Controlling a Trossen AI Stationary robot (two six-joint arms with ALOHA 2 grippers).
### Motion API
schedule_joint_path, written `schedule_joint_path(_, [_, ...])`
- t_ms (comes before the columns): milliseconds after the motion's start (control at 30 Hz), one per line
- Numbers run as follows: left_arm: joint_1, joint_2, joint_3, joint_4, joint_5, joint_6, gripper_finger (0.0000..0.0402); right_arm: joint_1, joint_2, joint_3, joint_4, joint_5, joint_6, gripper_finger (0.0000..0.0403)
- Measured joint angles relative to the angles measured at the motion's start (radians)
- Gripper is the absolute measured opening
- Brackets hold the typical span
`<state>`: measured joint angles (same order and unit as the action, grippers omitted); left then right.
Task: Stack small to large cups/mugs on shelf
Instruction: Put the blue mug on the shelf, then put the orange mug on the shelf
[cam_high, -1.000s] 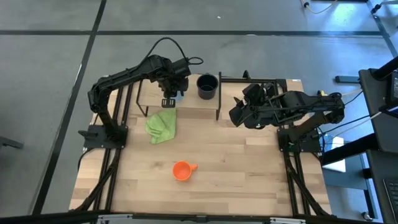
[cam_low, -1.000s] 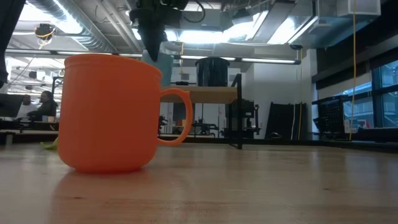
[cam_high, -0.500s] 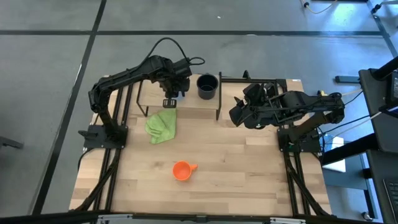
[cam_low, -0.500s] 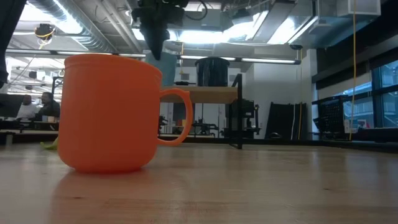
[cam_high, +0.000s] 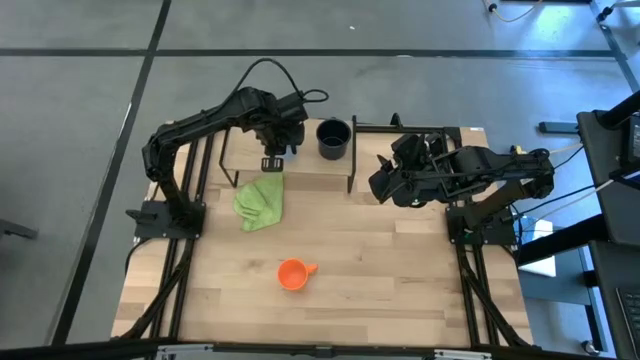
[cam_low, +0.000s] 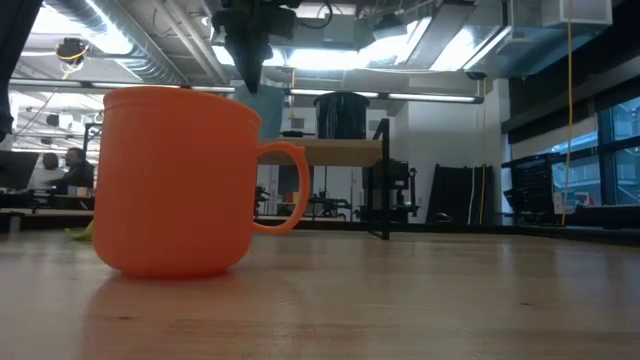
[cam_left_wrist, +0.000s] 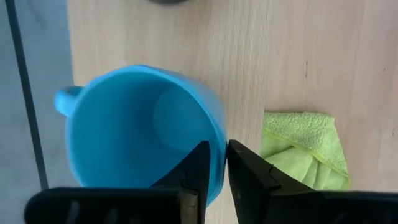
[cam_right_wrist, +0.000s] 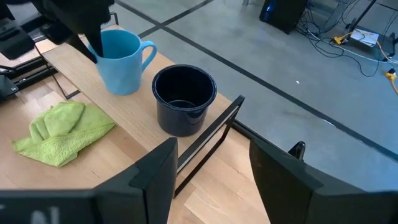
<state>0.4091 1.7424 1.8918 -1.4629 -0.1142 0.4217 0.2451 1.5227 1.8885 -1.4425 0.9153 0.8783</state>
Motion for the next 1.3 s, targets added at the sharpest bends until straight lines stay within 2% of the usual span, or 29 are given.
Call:
schedule_joint_path(267, [-0.018,-0.001,0.114,-0.058,0.0,-0.025,0.0053,0.0,0.0,0.0,0.0,0.0,0.0,0.0202])
schedule_joint_path(433, [-0.053,-0.006,0.126,-0.113,0.048,-0.122,0.0053,0.0,0.0,0.0,0.0,0.0,0.002,0.0202])
schedule_joint_path(533, [-0.112,-0.028,0.121,-0.109,0.077,-0.161,0.0053,0.0,0.0,0.0,0.002,-0.004,0.007,0.0202])
schedule_joint_path(800, [-0.331,-0.13,0.121,-0.109,0.068,-0.295,0.0053,0.013,0.02,0.001,0.063,-0.084,0.007,0.0202])
schedule_joint_path(933, [-0.455,-0.163,0.116,-0.107,-0.033,-0.381,0.0053,0.022,0.062,-0.034,0.194,-0.165,-0.027,0.0202])
schedule_joint_path(1100, [-0.607,-0.233,0.005,-0.107,-0.104,-0.526,0.0053,0.023,0.147,-0.105,0.403,-0.34,-0.05,0.0202])
schedule_joint_path(1200, [-0.703,-0.306,-0.143,-0.065,-0.158,-0.617,0.0053,0.035,0.194,-0.129,0.5,-0.371,-0.045,0.0202])
schedule_joint_path(1300, [-0.789,-0.409,-0.317,0.041,-0.165,-0.738,0.0053,0.044,0.225,-0.13,0.581,-0.418,-0.012,0.0202])
